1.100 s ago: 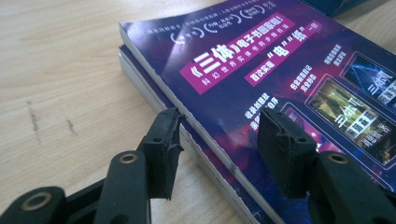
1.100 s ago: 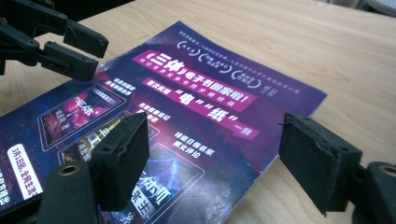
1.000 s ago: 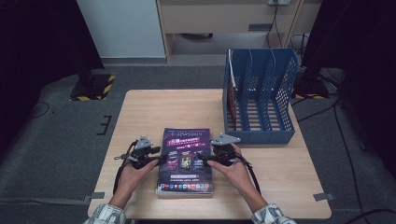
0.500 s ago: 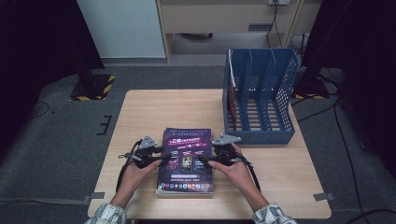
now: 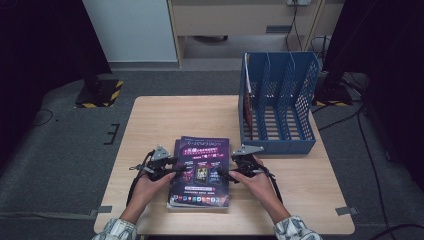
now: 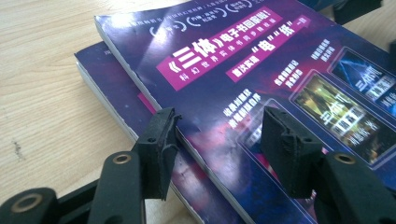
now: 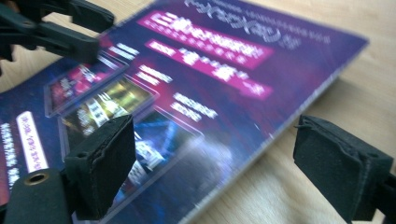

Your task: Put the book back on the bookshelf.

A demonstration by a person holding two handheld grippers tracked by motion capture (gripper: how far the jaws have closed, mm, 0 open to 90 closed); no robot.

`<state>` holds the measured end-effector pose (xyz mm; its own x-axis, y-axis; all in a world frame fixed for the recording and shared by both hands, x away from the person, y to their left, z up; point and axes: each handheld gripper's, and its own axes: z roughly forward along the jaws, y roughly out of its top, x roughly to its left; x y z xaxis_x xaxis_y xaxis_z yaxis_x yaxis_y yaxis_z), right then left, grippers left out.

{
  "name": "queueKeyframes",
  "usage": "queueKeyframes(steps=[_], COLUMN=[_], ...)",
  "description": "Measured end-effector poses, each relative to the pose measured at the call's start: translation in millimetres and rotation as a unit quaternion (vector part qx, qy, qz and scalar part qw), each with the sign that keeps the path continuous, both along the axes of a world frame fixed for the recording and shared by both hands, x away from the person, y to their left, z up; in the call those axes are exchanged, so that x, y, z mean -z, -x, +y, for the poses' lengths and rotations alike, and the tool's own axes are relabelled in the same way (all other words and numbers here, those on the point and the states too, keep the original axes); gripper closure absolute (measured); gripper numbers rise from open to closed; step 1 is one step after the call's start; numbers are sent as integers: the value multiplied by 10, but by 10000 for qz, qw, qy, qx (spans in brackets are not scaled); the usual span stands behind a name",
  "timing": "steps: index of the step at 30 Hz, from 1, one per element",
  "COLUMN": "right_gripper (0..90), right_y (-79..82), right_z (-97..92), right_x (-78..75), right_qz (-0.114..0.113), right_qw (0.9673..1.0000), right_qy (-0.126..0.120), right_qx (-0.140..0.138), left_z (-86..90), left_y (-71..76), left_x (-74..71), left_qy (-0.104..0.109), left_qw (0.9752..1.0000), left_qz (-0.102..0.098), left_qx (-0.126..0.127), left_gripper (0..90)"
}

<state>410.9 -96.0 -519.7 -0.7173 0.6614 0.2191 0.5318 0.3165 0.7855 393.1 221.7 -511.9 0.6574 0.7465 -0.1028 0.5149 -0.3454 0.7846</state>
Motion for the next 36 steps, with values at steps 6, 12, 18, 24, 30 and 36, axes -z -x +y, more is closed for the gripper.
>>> queueKeyframes(steps=[6,12,18,24,30,36], right_gripper=[145,149,140,184,201,204], right_y=[-73,-85,-94,-74,-21,-33], right_z=[-29,1,36,48,114,221], right_x=[82,121,146,113,-29,-247], right_qz=[247,465,585,502,183,-86], right_qw=[9996,9985,9975,9980,9992,9986], right_qy=[-100,-285,-381,-347,-313,-349], right_qx=[15,-87,-133,-168,-194,-393], left_z=[1,-2,-5,-1,11,32], left_y=[34,28,39,35,37,43], left_x=[13,9,13,13,10,14], left_qy=[27,-4,13,14,-1,13], left_qw=[10000,10000,10000,10000,10000,10000], left_qz=[-37,-32,-35,-27,-24,-26], left_qx=[-39,-29,-64,-52,-50,-64], left_gripper=[452,451,450,451,449,449])
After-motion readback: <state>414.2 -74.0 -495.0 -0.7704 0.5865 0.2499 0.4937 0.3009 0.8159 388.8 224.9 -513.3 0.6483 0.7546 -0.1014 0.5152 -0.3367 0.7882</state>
